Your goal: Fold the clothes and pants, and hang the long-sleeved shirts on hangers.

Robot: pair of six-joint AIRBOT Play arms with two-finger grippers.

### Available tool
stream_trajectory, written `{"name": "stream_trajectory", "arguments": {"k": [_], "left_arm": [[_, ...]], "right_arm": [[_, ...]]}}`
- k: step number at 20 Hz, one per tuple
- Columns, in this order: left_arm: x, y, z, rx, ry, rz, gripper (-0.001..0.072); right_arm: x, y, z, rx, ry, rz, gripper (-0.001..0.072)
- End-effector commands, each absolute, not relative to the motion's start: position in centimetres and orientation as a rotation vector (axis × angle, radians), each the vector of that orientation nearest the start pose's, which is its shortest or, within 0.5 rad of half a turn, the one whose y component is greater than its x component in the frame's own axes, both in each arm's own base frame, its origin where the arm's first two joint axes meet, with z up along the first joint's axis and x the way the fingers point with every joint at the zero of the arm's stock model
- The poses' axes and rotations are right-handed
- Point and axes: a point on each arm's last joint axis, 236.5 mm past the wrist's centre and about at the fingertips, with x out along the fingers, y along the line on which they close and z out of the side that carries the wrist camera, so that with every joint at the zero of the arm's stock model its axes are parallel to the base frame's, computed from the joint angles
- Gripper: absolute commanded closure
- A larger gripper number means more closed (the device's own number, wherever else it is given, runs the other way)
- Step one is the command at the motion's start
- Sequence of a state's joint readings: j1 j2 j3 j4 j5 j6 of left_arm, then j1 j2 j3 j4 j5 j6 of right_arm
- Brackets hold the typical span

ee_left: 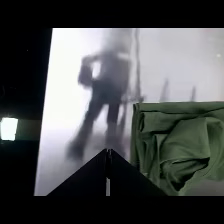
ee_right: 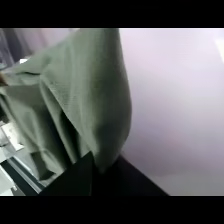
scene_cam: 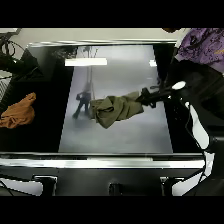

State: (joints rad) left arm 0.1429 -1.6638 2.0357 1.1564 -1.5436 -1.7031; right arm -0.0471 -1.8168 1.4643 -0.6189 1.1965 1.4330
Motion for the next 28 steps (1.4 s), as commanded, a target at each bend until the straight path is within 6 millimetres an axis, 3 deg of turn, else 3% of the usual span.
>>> {"name": "stream_trajectory", "arguments": {"k": [1, 6, 11, 17, 21, 25, 28], "left_arm": [[48.8, -2.6, 14.6, -0.450, 1.148, -0.158, 0.0690], [48.8, -2.6, 14.5, -0.450, 1.148, -0.158, 0.0690], [48.8, -2.6, 14.5, -0.451, 1.149, -0.158, 0.0689], [48.6, -2.6, 14.5, -0.454, 1.157, -0.157, 0.0690], [48.6, -2.6, 14.4, -0.475, 1.163, -0.144, 0.0689], [48.6, -2.7, 14.5, -0.482, 1.164, -0.140, 0.0690], [48.6, -2.7, 14.5, -0.482, 1.164, -0.140, 0.0690]], "right_arm": [[50.8, 14.3, 2.6, 0.805, 1.277, 0.429, 0.0683], [54.6, 11.1, 10.8, 0.755, 1.105, 0.298, 0.0683], [56.6, 5.5, 15.5, 0.943, 0.964, 0.203, 0.0683], [58.8, -3.9, 19.3, 1.210, 0.734, 0.059, 0.0683], [59.5, -10.5, 20.6, 1.332, 0.582, -0.053, 0.0683], [59.2, -16.6, 21.8, 1.446, 0.440, -0.151, 0.0683], [57.4, -21.1, 20.7, 1.499, 0.416, -0.259, 0.0684]]}}
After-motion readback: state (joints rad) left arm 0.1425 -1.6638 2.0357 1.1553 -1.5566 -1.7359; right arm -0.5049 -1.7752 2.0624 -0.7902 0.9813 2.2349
